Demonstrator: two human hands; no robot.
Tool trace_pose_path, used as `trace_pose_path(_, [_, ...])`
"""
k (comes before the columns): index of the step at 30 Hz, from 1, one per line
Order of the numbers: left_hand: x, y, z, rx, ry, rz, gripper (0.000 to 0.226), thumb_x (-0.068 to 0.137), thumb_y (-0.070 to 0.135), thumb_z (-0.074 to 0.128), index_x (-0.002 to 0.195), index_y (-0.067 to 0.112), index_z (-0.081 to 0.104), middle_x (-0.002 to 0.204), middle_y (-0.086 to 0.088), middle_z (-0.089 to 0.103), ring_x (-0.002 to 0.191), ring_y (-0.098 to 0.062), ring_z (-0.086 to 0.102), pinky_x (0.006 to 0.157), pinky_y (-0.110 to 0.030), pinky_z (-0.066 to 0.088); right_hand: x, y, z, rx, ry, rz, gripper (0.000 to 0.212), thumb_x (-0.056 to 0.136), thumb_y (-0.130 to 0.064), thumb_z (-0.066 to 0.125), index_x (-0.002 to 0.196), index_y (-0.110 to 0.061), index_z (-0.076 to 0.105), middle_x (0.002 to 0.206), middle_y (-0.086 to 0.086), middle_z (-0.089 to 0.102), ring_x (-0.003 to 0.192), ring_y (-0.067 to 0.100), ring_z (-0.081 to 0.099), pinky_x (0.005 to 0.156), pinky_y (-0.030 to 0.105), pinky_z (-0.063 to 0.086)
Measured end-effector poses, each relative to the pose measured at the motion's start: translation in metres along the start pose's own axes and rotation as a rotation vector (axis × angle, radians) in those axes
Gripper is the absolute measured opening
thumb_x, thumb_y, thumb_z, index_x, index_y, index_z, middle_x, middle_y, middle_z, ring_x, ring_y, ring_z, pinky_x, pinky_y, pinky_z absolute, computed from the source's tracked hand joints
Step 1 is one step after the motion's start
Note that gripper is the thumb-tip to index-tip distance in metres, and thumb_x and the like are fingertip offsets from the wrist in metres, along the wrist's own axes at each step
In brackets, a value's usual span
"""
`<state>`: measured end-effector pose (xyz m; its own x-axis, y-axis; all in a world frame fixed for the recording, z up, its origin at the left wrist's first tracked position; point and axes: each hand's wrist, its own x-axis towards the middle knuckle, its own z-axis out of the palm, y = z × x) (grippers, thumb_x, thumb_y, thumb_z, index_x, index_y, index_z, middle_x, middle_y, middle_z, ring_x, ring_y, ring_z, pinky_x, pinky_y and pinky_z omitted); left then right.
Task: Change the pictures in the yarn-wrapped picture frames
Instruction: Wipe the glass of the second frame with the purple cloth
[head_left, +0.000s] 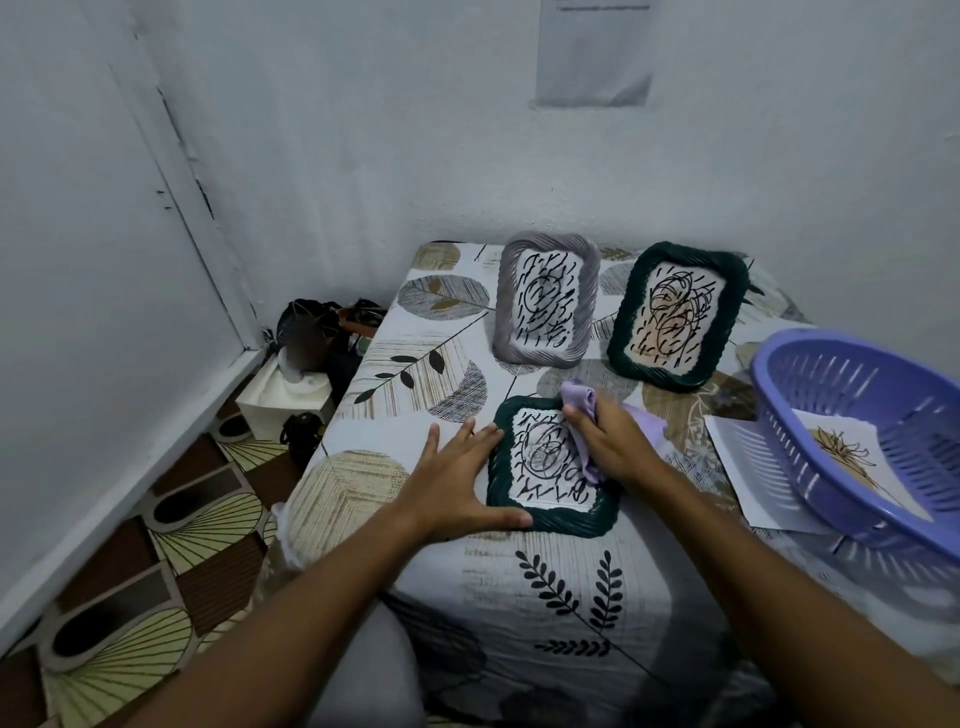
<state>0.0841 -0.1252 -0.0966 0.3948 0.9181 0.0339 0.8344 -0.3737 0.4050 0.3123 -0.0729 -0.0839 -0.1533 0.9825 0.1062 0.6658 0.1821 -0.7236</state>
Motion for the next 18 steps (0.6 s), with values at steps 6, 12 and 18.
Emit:
trace_pose_path(6, [0.0,-0.002,0.001,-0.003,0.011,0.01,0.125,0.054,0.094,0.042,0.153,0.023,0.015,0.16,0.007,0.013,0.147,-0.007,-0.002,0.119,-0.047,-0.01,0.011,-0.002,0.002,-0.153,-0.085,-0.028,0.049,0.102,-0.039,0.035,0.144,-0.015,0.042,0.155,0.009,0.028,0.145,0.028,0.016,0.118,0.049,0.008])
trace_pose_path(12, [0.001,-0.003,0.002,0.008,0.018,0.018,0.127,0.053,0.094,0.045,0.153,0.023,0.016,0.16,0.008,0.013,0.147,-0.006,-0.002,0.119,-0.048,-0.008,0.019,-0.009,0.0,-0.176,-0.192,-0.144,0.043,0.102,-0.038,0.036,0.138,-0.021,0.051,0.156,0.004,0.027,0.147,0.024,0.01,0.118,0.044,-0.001])
trace_pose_path(18, [0.001,-0.002,0.002,0.007,0.021,0.015,0.127,0.052,0.094,0.044,0.153,0.022,0.017,0.16,0.007,0.014,0.147,-0.007,-0.002,0.119,-0.048,-0.009,0.03,-0.012,0.006,-0.332,-0.264,-0.164,0.045,0.1,-0.044,0.034,0.138,-0.025,0.05,0.158,0.004,0.022,0.148,0.025,0.007,0.118,0.046,-0.004])
